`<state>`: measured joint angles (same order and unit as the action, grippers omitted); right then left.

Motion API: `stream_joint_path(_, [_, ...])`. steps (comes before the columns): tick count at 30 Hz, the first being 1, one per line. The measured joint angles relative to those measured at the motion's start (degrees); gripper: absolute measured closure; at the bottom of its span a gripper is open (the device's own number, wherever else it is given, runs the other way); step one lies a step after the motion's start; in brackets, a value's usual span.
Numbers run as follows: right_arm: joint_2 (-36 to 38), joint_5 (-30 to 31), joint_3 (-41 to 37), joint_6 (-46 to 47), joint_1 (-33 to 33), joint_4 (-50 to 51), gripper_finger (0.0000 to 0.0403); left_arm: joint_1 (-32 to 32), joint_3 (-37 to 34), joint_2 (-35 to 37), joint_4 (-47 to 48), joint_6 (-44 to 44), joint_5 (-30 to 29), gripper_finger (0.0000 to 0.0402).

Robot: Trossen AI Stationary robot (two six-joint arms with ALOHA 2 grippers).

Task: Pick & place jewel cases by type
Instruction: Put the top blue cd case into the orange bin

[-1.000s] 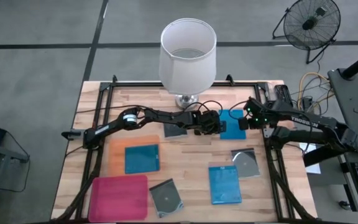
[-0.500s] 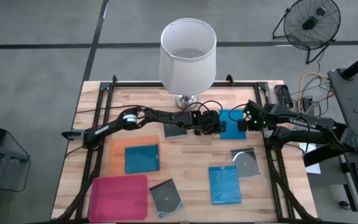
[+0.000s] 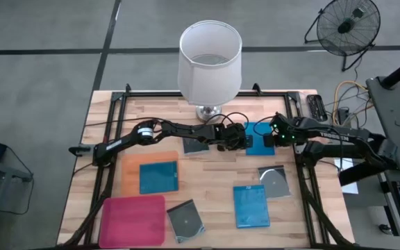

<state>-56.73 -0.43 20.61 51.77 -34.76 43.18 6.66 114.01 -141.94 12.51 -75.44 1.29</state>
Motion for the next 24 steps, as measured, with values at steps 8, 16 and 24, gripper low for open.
stream_joint_path(8, [-2.1, -2.6, 0.4, -2.0, 0.0, -2.6, 0.0394, 0.0, 0.0, -0.1, -1.1, 0.0, 0.1, 0.0271])
stream_joint_path(16, [-3.1, -3.7, 1.3, -2.5, 1.0, -4.3, 0.0395, 0.0, 0.0, -0.1, -0.9, -0.1, -0.1, 0.0271])
stream_joint_path(24, [-3.5, -4.7, 0.8, -2.7, 1.0, -4.8, 0.0395, 0.0, 0.0, -0.1, -1.0, -0.2, -0.1, 0.0271])
